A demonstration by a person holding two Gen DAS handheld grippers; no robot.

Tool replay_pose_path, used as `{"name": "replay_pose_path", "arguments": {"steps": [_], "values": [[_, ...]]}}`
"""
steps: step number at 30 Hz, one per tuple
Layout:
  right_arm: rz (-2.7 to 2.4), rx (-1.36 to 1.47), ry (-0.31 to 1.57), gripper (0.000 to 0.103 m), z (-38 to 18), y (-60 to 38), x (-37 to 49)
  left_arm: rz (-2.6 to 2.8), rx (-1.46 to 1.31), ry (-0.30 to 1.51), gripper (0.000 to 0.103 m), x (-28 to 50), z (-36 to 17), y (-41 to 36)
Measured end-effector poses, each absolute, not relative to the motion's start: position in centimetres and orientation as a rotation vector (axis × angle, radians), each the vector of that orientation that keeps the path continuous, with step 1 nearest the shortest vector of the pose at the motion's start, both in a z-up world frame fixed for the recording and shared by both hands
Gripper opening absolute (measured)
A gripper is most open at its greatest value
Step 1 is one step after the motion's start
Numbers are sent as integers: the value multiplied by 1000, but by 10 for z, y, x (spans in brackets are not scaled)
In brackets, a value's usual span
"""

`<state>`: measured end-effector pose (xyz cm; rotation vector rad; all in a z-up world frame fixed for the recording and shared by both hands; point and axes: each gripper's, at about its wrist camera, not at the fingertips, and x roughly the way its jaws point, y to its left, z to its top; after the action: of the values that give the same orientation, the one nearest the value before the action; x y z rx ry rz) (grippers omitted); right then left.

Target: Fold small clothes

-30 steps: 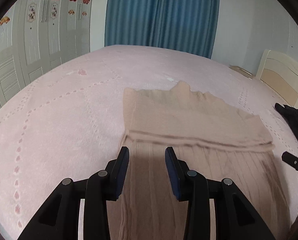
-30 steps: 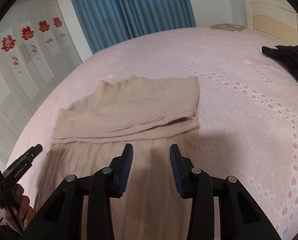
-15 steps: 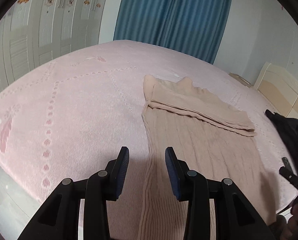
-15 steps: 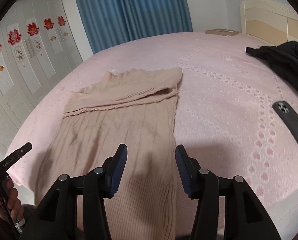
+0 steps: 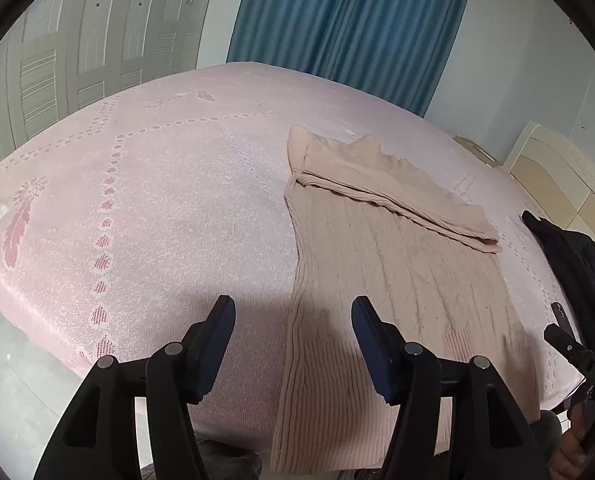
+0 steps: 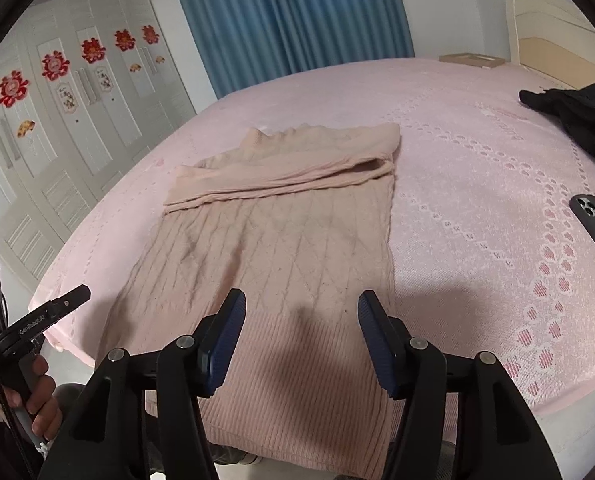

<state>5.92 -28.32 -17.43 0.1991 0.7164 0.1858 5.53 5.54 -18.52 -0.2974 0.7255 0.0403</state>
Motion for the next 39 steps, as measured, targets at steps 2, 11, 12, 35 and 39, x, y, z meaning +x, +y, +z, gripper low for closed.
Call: {"name": "replay_pose_path", "arguments": {"steps": [2, 11, 12, 35, 39], "values": [[190, 193, 717, 57, -175, -282, 60, 44, -305, 731, 59, 56, -186, 57], [202, 205, 719, 57, -176, -285, 63, 52, -311, 748, 59, 62, -188, 54], [202, 210, 720, 57, -176, -286, 63, 51, -311, 749, 59, 62, -188, 54], [201, 233, 730, 57, -176, -288, 65, 53, -352, 769, 59, 65, -192, 58], [201, 233, 731, 57, -176, -288, 65, 53, -351, 770, 59, 65, -192, 58]]}}
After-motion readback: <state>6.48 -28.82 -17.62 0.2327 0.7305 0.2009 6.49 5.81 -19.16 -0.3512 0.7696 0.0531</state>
